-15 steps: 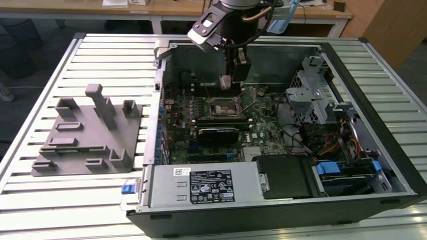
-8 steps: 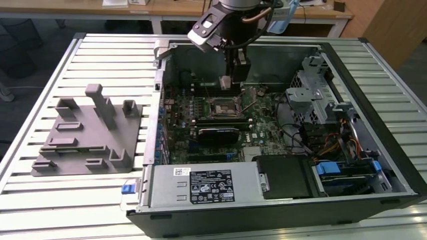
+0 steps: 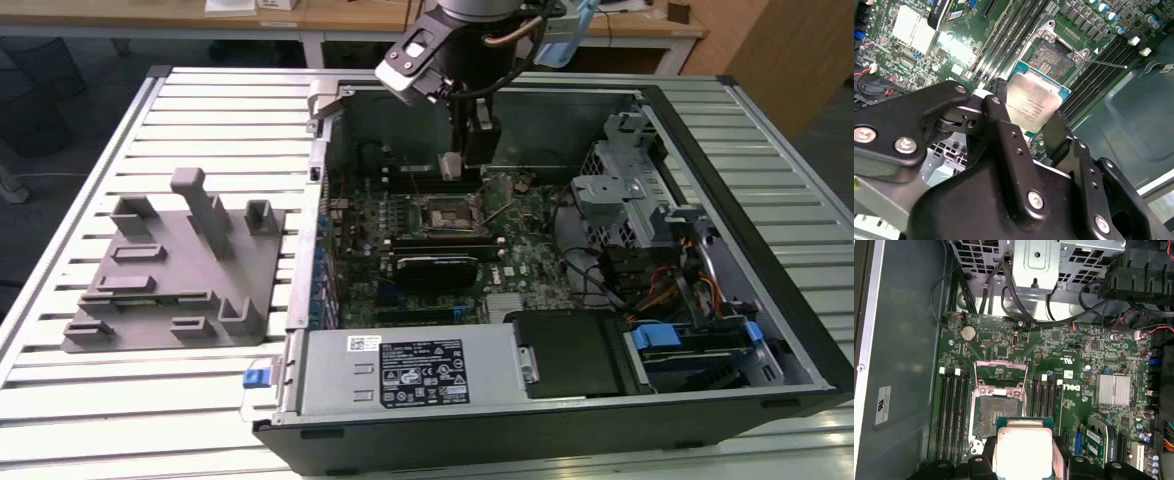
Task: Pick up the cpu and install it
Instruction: 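Place the cpu into insertion slot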
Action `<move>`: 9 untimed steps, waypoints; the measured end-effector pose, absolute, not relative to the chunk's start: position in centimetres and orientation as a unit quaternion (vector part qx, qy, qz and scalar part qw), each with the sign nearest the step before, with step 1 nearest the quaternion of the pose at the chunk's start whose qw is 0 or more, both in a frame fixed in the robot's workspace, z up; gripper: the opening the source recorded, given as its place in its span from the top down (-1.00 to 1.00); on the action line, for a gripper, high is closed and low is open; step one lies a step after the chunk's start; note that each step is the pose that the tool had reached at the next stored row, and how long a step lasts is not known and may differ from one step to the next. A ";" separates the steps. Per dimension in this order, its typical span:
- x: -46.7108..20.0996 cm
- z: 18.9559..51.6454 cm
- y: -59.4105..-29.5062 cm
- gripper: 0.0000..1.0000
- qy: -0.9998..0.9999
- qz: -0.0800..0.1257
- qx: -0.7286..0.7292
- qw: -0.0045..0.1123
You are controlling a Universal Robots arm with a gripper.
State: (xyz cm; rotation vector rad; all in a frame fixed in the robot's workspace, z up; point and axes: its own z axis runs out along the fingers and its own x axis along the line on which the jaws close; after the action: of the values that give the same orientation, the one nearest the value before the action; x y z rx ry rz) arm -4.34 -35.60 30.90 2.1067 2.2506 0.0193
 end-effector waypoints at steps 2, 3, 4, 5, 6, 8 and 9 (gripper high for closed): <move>-4.3 30.8 -35.6 -0.05 0.730 0.006 0.683 0.029; -4.3 30.8 -35.6 -0.05 0.730 0.006 0.683 0.029; -4.3 30.7 -35.6 -0.05 0.730 0.006 0.683 0.029; -4.3 30.6 -35.6 -0.05 0.730 0.006 0.683 0.029; -4.3 30.4 -35.6 -0.05 0.730 0.006 0.683 0.029; -4.3 30.0 -35.6 -0.05 0.730 0.006 0.683 0.029; -4.3 29.9 -35.6 -0.05 0.730 0.006 0.683 0.029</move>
State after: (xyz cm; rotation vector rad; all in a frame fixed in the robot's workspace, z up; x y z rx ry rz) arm -4.35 -35.59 29.87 2.1067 2.2506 0.0190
